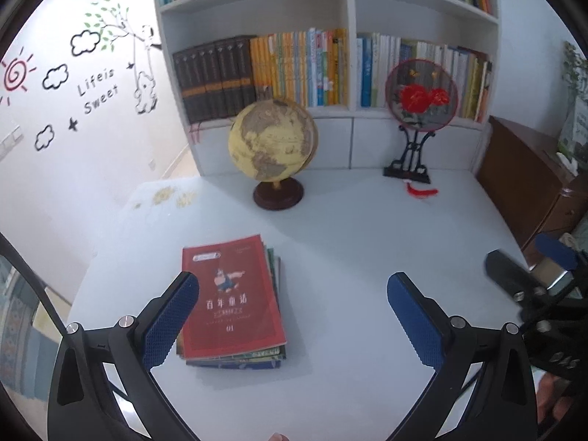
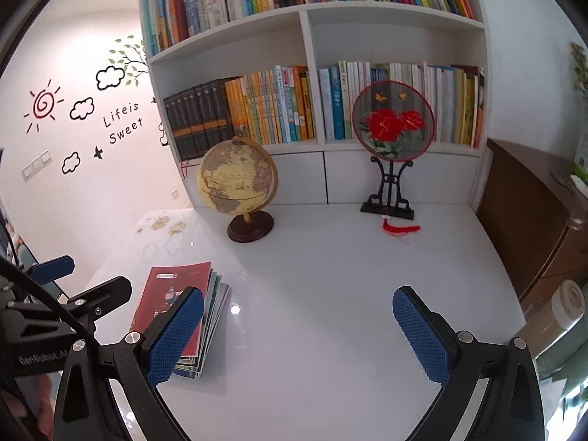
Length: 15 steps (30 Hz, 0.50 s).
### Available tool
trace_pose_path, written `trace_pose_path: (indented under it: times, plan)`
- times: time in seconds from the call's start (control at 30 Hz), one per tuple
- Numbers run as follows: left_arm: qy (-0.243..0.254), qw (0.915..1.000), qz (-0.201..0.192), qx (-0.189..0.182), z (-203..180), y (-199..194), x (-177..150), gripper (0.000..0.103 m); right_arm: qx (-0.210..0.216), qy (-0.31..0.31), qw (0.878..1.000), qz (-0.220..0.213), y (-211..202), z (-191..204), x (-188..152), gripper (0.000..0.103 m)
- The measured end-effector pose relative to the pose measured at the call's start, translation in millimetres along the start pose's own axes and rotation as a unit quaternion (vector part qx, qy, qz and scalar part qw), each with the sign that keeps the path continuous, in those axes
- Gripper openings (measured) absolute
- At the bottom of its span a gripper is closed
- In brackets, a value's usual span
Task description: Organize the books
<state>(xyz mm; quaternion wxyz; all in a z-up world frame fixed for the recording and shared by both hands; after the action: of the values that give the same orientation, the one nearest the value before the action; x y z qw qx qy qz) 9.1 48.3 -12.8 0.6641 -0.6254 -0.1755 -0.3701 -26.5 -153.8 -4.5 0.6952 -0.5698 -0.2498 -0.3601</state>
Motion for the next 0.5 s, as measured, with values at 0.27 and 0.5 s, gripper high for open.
trace_pose_path:
  times: [0.27, 0.5]
  plan:
    - [-0.023, 0.9993, -0.022, -0.021, -19, -14, -4, 0.102, -0.009, 0.014, 1.0, -0.001, -5, -16, -3, 0.103]
    - [-0.032, 0.9989, -0.008, -0.034, -33, -11, -9, 0.102, 0.0, 0.035, 0.999, 0.018, 0, -32, -3, 0.103]
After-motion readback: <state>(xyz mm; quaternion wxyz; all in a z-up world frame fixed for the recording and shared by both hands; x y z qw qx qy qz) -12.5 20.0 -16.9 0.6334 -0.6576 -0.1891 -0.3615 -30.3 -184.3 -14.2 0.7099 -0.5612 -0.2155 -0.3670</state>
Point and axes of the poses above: each gripper's, at about its wrist camera, not at the fingertips, and y roughly the way its jaws point, z to its left, x to its top, the point moved 5 cm from there along y, roughly the way its jaws point, and after that the axes turned 8 degrees about y, right-handed, at the moved point
